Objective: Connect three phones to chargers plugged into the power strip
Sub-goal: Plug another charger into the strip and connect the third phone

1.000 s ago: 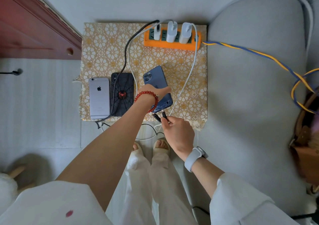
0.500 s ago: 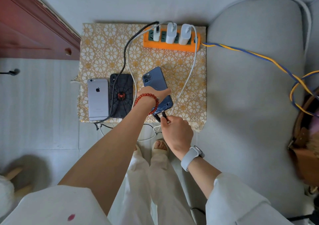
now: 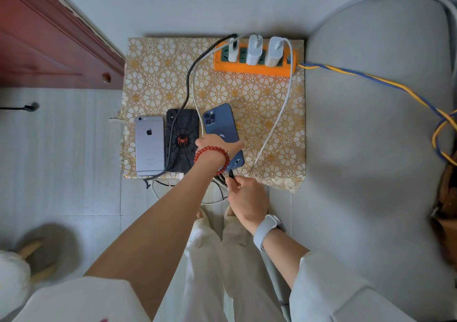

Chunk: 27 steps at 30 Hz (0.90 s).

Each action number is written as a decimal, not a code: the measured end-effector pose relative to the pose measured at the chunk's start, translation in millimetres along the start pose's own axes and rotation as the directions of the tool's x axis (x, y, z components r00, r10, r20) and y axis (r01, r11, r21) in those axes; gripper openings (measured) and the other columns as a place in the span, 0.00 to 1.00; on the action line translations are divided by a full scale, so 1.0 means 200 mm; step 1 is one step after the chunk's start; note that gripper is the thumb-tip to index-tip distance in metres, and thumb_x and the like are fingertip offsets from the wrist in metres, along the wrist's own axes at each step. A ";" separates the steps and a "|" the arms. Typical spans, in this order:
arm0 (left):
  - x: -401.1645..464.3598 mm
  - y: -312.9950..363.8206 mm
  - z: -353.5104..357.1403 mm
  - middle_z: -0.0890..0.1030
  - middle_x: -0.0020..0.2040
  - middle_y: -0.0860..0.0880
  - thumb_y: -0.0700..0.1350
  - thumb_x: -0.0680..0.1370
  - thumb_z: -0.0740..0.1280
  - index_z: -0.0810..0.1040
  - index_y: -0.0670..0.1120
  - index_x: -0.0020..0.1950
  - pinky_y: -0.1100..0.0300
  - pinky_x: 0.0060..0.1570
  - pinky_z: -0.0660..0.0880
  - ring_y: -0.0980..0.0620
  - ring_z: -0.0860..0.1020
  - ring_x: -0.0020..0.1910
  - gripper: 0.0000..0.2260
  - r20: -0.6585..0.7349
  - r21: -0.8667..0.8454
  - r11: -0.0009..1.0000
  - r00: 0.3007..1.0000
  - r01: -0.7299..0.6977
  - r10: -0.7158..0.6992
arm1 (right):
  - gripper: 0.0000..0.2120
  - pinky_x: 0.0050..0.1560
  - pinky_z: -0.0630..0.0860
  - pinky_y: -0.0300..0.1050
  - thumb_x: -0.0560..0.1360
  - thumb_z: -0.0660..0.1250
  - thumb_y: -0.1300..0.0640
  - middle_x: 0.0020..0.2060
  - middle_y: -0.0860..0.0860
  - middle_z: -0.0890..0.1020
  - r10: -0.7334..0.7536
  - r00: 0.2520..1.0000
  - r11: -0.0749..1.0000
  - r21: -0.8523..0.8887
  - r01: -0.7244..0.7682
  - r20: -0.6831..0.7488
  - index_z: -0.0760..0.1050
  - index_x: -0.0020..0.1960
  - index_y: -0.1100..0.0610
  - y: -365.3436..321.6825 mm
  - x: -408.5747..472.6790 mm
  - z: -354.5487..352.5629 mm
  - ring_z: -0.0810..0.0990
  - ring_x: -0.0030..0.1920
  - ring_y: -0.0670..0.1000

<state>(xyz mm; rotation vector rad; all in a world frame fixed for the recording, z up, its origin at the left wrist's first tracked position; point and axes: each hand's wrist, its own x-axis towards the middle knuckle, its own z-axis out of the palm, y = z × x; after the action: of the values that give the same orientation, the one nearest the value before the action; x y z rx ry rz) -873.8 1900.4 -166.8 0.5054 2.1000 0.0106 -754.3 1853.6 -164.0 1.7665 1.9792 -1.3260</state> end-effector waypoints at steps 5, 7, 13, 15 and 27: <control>-0.05 -0.06 0.08 0.63 0.66 0.38 0.59 0.70 0.66 0.58 0.35 0.68 0.47 0.58 0.69 0.39 0.64 0.65 0.38 -0.112 -0.089 0.996 0.994 -0.006 -0.004 | 0.17 0.45 0.78 0.52 0.76 0.57 0.48 0.40 0.57 0.84 0.020 0.997 0.998 -0.053 -0.016 0.075 0.78 0.41 0.58 0.03 0.04 0.04 0.82 0.45 0.59; -0.07 -0.11 0.09 0.63 0.64 0.40 0.56 0.72 0.66 0.62 0.37 0.65 0.48 0.55 0.70 0.40 0.65 0.63 0.31 -0.176 -0.076 0.993 0.981 -0.094 0.080 | 0.17 0.47 0.77 0.53 0.76 0.56 0.49 0.42 0.57 0.85 0.054 0.994 0.996 -0.073 -0.047 0.093 0.78 0.43 0.58 0.04 0.06 0.04 0.80 0.47 0.60; -0.08 -0.28 0.10 0.61 0.71 0.45 0.50 0.75 0.62 0.60 0.44 0.68 0.47 0.61 0.66 0.43 0.60 0.67 0.25 -0.170 0.346 0.880 0.900 -0.326 0.400 | 0.09 0.50 0.76 0.55 0.75 0.61 0.54 0.43 0.59 0.84 0.145 0.987 0.984 0.091 -0.151 0.065 0.73 0.49 0.60 0.03 0.07 0.08 0.80 0.47 0.61; -0.06 -0.33 0.10 0.58 0.73 0.48 0.49 0.75 0.62 0.57 0.46 0.71 0.46 0.63 0.64 0.43 0.56 0.70 0.27 -0.158 0.422 0.840 0.885 -0.341 0.439 | 0.09 0.52 0.76 0.55 0.75 0.61 0.56 0.43 0.60 0.84 0.141 0.988 0.980 0.129 -0.148 0.063 0.72 0.51 0.60 0.02 0.07 0.10 0.80 0.48 0.62; 0.01 -0.38 0.09 0.48 0.77 0.54 0.53 0.76 0.61 0.47 0.51 0.74 0.40 0.71 0.50 0.43 0.41 0.75 0.31 -0.036 0.505 0.749 0.856 -0.429 0.515 | 0.10 0.48 0.73 0.50 0.76 0.61 0.55 0.46 0.59 0.82 0.080 0.996 0.997 -0.001 -0.080 -0.029 0.75 0.48 0.61 0.04 0.08 0.09 0.78 0.50 0.61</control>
<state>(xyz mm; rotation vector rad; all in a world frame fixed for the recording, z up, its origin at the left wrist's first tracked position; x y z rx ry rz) -886.1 1829.0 -193.9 1.3877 2.0791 -0.1873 -760.0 1851.1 -188.2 1.8535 1.9020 -1.2808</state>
